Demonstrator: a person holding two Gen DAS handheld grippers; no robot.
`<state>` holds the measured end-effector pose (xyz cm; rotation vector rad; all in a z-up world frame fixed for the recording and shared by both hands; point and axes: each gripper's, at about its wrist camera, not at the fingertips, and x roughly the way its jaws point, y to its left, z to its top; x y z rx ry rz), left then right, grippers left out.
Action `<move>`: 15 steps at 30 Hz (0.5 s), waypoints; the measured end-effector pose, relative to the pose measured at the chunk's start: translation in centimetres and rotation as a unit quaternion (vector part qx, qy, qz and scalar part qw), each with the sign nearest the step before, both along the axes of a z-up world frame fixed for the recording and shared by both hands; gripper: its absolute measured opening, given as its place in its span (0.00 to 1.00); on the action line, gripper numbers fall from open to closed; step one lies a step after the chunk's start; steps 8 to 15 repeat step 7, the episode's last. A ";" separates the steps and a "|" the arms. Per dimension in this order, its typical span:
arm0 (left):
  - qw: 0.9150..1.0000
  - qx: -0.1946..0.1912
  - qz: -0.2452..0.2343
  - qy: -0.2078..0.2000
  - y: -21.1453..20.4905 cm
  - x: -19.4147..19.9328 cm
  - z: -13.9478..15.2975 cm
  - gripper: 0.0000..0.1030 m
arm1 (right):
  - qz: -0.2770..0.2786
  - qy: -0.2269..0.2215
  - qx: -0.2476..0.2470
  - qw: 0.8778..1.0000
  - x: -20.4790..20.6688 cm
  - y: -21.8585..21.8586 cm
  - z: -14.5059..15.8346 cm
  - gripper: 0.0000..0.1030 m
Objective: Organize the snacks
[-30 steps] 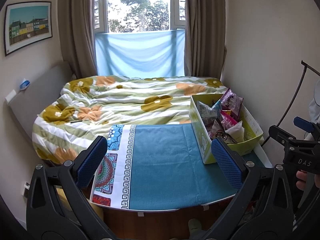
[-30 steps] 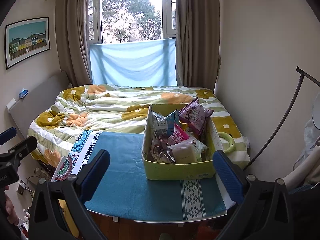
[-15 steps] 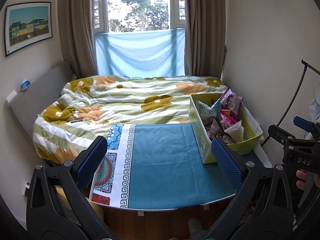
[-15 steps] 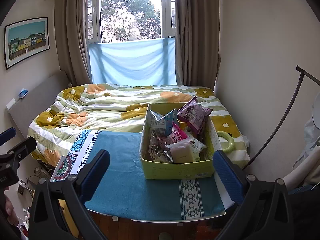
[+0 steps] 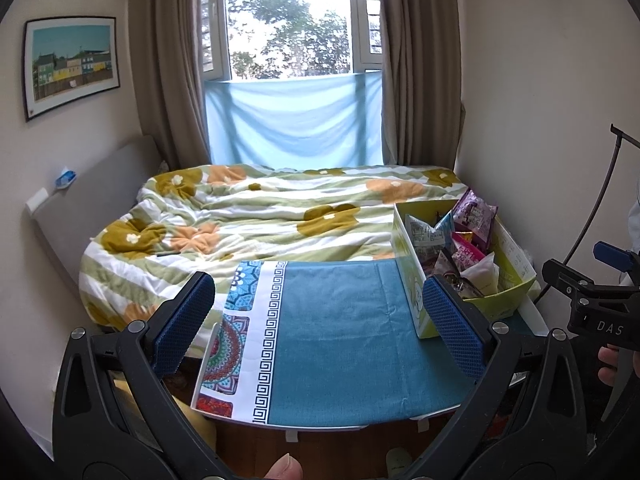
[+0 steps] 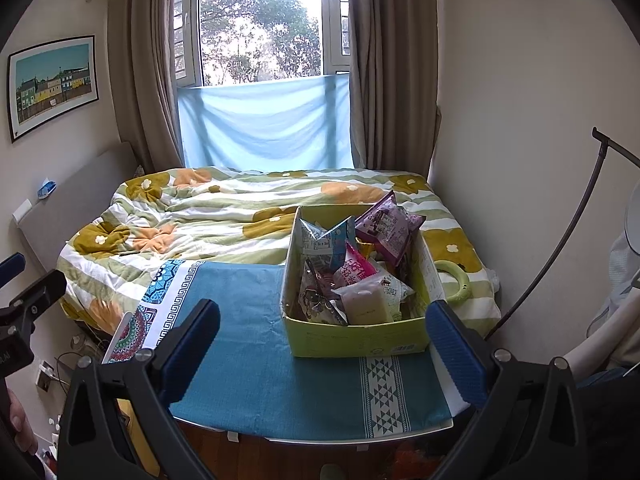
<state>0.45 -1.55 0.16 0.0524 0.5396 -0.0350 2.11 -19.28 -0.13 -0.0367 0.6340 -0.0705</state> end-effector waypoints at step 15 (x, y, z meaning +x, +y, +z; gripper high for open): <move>1.000 -0.005 0.005 -0.003 0.7 0.0 -0.1 1.00 | -0.001 -0.001 0.002 1.000 0.0 0.0 -0.1 0.99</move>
